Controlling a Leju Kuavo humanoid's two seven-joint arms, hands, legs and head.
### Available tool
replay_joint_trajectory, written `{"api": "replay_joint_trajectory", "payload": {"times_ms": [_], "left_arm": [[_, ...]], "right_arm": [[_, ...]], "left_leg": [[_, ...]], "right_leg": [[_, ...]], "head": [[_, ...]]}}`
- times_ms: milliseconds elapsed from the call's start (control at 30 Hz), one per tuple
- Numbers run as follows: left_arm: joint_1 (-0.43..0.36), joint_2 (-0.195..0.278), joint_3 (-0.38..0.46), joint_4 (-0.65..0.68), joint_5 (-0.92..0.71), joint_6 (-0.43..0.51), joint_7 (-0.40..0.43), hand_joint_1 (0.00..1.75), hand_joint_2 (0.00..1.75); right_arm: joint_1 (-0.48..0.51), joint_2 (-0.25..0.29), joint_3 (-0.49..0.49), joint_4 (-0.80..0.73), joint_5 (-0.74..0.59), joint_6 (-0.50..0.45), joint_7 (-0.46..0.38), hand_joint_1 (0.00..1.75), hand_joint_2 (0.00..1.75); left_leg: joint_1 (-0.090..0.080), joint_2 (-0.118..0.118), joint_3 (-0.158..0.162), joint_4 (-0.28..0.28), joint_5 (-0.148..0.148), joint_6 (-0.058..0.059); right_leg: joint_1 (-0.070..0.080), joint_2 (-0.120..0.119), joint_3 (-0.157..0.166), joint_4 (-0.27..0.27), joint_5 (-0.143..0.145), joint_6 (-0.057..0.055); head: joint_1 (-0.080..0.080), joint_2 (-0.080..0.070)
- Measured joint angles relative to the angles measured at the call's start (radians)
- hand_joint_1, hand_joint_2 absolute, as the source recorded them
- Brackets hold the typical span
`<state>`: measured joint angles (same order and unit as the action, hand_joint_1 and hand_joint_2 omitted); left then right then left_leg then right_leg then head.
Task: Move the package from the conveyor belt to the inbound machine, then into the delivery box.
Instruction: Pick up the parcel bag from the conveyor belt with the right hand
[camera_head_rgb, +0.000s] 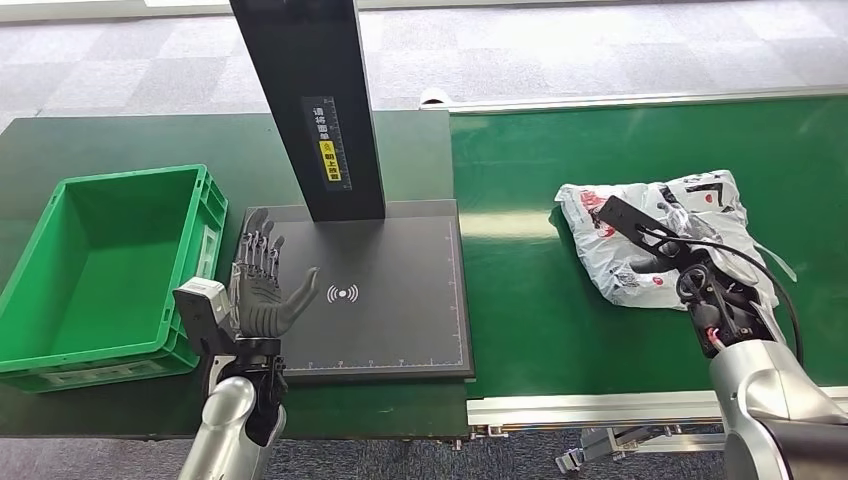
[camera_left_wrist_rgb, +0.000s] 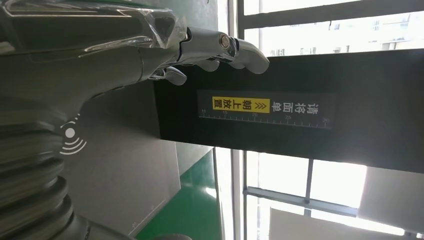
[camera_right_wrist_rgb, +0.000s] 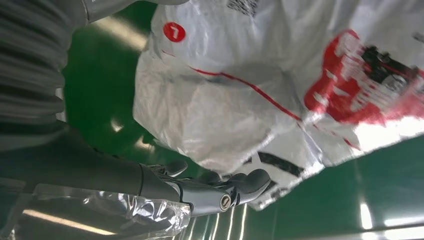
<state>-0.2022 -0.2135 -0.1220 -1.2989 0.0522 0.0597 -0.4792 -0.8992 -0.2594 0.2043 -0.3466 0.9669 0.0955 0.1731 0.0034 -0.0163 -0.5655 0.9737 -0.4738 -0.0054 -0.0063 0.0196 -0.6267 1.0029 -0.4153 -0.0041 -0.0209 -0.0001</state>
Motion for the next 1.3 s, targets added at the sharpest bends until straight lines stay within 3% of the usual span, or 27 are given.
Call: {"api": "replay_joint_trajectory", "payload": {"times_ms": [100, 367, 700, 833, 1033, 1300], "left_arm": [[-0.007, 0.001, -0.002, 0.016, 0.005, -0.001, -0.004, 0.00, 1.75], [-0.015, 0.001, -0.008, 0.050, 0.006, -0.001, -0.011, 0.00, 1.75], [-0.015, 0.002, -0.007, 0.057, 0.006, -0.004, -0.011, 0.00, 1.75], [-0.015, 0.002, -0.007, 0.058, 0.002, -0.006, -0.009, 0.00, 1.75], [-0.018, 0.001, -0.007, 0.058, -0.046, 0.044, 0.004, 0.00, 1.75], [-0.020, -0.004, -0.007, 0.058, -0.045, 0.030, 0.011, 0.00, 1.75]], "right_arm": [[-0.008, -0.001, 0.019, 0.025, 0.023, 0.127, 0.055, 0.00, 1.75], [-0.022, -0.008, 0.066, 0.061, 0.066, 0.289, 0.064, 0.00, 1.75], [-0.026, -0.010, 0.075, 0.078, 0.046, 0.364, 0.034, 0.03, 1.75], [-0.026, -0.010, 0.079, 0.080, 0.059, 0.377, 0.008, 1.71, 1.75], [-0.025, -0.010, 0.083, 0.081, 0.060, 0.380, -0.015, 1.75, 1.75], [-0.010, -0.007, 0.083, 0.082, 0.055, 0.428, -0.059, 1.75, 1.75]], "left_leg": [[0.000, 0.000, 0.000, 0.000, 0.000, 0.000], [0.000, 0.000, 0.000, 0.000, 0.000, 0.000], [0.000, 0.000, 0.000, 0.000, 0.000, 0.000], [0.000, 0.000, 0.000, 0.000, 0.000, 0.000], [0.000, 0.000, 0.000, 0.000, 0.000, 0.000], [0.000, 0.000, 0.000, 0.000, 0.000, 0.000]], "right_leg": [[0.000, 0.000, 0.000, 0.000, 0.000, 0.000], [0.000, 0.000, 0.000, 0.000, 0.000, 0.000], [0.000, 0.000, 0.000, 0.000, 0.000, 0.000], [0.000, 0.000, 0.000, 0.000, 0.000, 0.000], [0.000, 0.000, 0.000, 0.000, 0.000, 0.000], [0.000, 0.000, 0.000, 0.000, 0.000, 0.000]], "head": [[0.000, 0.000], [0.000, 0.000], [0.000, 0.000], [0.000, 0.000], [0.000, 0.000], [0.000, 0.000]]}}
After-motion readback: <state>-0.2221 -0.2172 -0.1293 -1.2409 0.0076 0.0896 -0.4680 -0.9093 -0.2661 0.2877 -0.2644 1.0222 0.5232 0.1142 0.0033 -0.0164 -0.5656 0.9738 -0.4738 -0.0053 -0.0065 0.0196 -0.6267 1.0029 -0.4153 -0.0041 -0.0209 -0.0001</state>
